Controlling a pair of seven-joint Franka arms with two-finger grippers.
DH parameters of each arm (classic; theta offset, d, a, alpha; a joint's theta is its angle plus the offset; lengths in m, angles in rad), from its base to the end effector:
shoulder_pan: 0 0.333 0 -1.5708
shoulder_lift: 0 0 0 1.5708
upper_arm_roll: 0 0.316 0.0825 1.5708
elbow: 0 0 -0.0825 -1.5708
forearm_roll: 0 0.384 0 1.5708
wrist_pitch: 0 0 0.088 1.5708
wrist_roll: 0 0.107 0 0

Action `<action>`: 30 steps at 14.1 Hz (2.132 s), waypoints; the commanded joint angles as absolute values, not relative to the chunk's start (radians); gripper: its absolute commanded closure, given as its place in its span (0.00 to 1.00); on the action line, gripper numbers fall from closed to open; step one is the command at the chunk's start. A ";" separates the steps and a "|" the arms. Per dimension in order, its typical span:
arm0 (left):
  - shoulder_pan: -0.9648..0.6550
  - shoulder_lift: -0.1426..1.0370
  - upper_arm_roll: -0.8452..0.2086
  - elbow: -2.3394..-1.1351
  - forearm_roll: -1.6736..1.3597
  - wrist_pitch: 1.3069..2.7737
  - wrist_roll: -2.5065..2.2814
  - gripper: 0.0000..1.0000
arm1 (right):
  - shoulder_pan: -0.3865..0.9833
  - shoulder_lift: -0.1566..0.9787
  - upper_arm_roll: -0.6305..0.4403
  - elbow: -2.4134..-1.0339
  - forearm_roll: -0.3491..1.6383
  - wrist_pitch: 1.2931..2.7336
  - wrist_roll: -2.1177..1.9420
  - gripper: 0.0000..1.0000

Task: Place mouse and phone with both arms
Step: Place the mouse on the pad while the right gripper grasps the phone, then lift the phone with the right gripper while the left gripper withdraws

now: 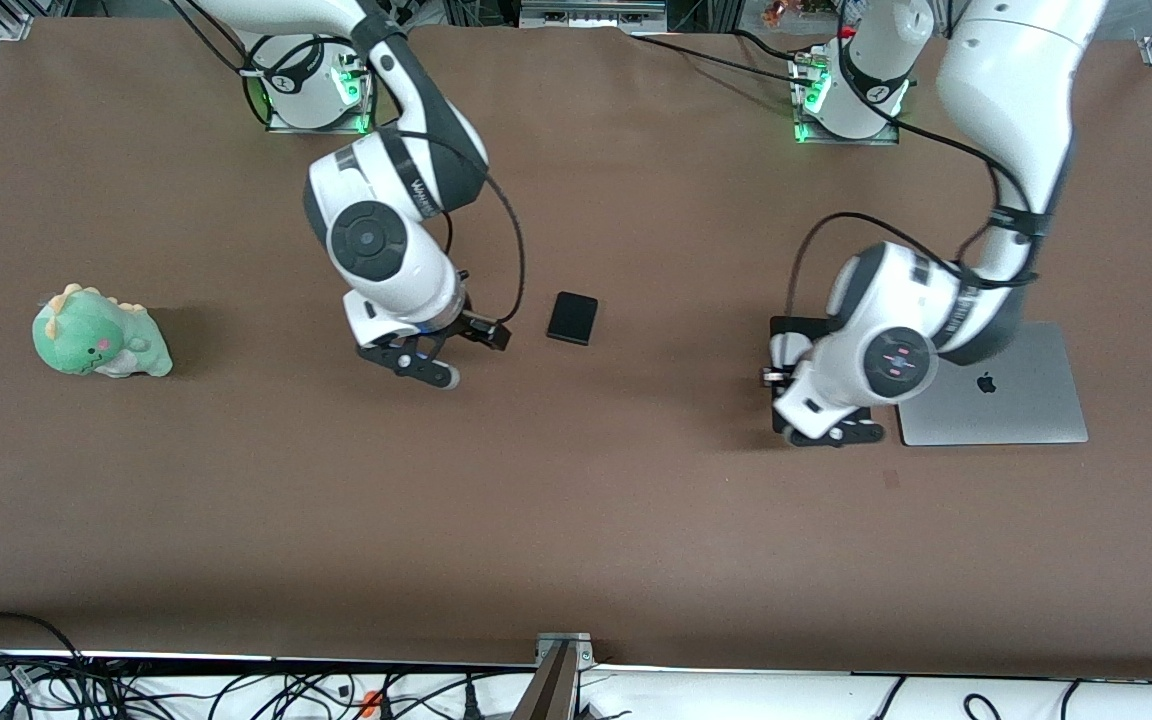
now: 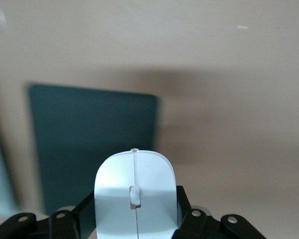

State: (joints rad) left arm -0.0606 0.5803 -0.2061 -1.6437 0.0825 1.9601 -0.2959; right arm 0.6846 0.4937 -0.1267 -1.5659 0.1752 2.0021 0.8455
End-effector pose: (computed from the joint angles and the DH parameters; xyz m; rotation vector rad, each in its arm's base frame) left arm 0.6369 -0.1540 0.2643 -3.0895 -0.0106 0.3928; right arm 0.5669 0.3798 0.3552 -3.0496 0.5420 0.1589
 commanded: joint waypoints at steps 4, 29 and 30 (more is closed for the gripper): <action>0.063 0.636 -0.219 -1.641 0.158 1.965 -0.048 0.72 | 0.863 0.587 -0.140 -1.568 0.169 2.178 0.962 0.00; 0.052 0.537 -0.239 -1.247 0.147 1.598 -0.055 0.00 | 0.979 0.796 -0.149 -1.646 0.018 2.513 0.996 0.23; 0.055 0.503 -0.239 -1.241 0.147 1.594 -0.055 0.00 | 0.979 0.796 -0.147 -1.646 0.018 2.511 0.996 0.36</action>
